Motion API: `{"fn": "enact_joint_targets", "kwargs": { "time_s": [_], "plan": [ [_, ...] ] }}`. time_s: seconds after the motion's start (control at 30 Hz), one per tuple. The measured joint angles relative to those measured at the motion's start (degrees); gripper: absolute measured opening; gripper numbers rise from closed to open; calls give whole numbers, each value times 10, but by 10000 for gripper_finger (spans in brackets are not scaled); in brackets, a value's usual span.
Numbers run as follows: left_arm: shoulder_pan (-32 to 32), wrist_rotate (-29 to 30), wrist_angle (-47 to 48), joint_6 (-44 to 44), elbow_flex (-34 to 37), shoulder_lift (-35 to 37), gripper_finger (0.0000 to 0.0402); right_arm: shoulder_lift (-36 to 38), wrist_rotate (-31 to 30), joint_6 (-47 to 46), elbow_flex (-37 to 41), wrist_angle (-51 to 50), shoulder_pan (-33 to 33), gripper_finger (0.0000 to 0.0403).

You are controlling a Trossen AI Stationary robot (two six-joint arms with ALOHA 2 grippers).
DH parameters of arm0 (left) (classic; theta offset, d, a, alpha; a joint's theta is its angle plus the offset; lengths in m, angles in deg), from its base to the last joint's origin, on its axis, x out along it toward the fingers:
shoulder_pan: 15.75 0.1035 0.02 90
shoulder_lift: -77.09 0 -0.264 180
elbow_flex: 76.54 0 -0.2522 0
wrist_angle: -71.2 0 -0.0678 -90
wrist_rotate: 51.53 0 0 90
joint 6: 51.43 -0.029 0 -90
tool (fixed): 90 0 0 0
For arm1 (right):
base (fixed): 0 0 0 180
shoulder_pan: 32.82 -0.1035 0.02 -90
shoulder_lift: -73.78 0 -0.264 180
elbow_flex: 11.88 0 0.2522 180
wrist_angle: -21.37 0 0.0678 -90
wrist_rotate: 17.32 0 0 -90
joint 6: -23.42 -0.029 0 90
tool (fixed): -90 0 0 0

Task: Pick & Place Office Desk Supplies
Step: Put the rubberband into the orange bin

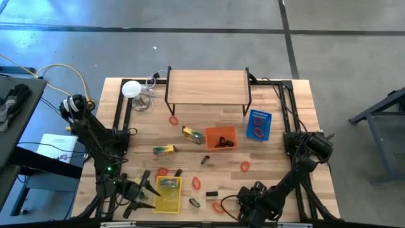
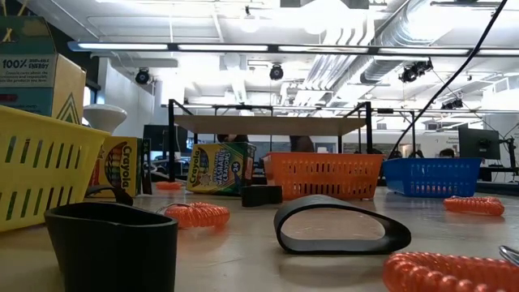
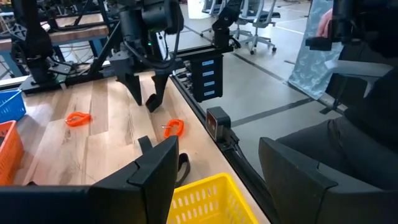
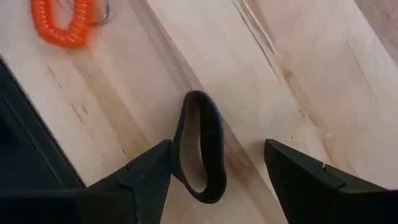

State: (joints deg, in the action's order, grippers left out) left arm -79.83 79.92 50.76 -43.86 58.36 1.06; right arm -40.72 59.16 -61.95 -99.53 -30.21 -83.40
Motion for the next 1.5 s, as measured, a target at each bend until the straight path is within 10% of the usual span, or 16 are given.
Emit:
{"fn": "enact_joint_targets", "kwargs": {
  "time_s": [0.23,0.53,1.13,1.5],
  "plan": [
    [0,0,0,0,0,0,213,1,7,1,16,16,0,207],
    [0,1,0,0,0,0,213,0,27,8,16,7,7,13],
    [18,2,-1,-2,0,0,213,33,-251,290,-102,-154,124,3],
    [21,2,-1,-1,0,0,213,36,-213,331,-102,-160,333,7]
  ]
}}
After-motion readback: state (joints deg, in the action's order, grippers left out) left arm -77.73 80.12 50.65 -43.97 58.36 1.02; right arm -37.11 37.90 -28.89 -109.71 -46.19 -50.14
